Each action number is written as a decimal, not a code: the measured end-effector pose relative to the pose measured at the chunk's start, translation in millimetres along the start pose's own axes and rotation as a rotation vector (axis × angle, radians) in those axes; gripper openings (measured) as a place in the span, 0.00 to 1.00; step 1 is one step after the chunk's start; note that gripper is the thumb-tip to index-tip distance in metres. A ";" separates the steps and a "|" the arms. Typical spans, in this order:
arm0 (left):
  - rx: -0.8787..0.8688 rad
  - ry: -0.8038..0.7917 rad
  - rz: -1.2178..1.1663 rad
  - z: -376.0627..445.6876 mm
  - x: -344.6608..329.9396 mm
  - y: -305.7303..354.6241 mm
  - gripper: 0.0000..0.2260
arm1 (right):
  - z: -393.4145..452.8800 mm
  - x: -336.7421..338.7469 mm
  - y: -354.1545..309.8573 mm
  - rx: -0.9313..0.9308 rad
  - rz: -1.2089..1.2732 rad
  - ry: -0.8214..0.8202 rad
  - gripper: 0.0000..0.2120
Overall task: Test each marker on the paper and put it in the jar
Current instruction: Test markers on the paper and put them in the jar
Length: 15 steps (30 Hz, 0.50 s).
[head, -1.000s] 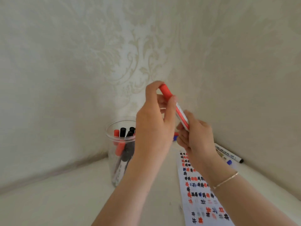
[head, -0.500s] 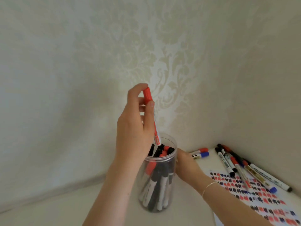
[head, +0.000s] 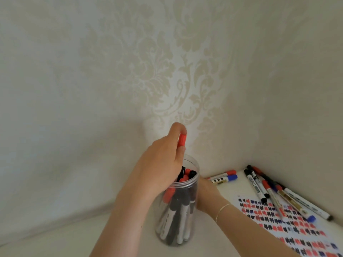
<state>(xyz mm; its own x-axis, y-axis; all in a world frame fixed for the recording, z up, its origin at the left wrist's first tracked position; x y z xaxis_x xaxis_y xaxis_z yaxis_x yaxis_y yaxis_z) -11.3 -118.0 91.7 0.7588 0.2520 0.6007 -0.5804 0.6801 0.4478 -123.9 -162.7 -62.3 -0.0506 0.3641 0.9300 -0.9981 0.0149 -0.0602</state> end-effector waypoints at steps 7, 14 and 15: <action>0.111 -0.162 0.127 -4.0 -20.0 -16.6 0.05 | 14.5 10.4 17.9 -0.017 -0.081 0.050 0.12; 0.170 -0.249 0.326 2.5 -26.0 -24.0 0.07 | 14.6 36.9 32.7 -0.111 0.083 0.093 0.13; 0.193 -0.259 0.340 1.8 -27.5 -27.2 0.06 | 15.0 36.7 36.7 -0.147 0.129 0.090 0.12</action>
<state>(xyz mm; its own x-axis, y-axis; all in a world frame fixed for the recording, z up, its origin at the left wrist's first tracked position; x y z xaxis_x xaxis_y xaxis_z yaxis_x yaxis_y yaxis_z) -16.9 -144.6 64.2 0.4311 0.2414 0.8694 -0.8463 0.4423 0.2968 -162.9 -162.9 -24.9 -0.1681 0.4530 0.8755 -0.9672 0.0957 -0.2352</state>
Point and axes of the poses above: each hand's wrist, its own z-axis towards the middle knuckle, its own x-axis out of the back of the hand, y = z × x, the point moved 9 cm from there along z, towards the middle knuckle, and after that the axes turned 15 degrees about y, right-handed, at the moved point
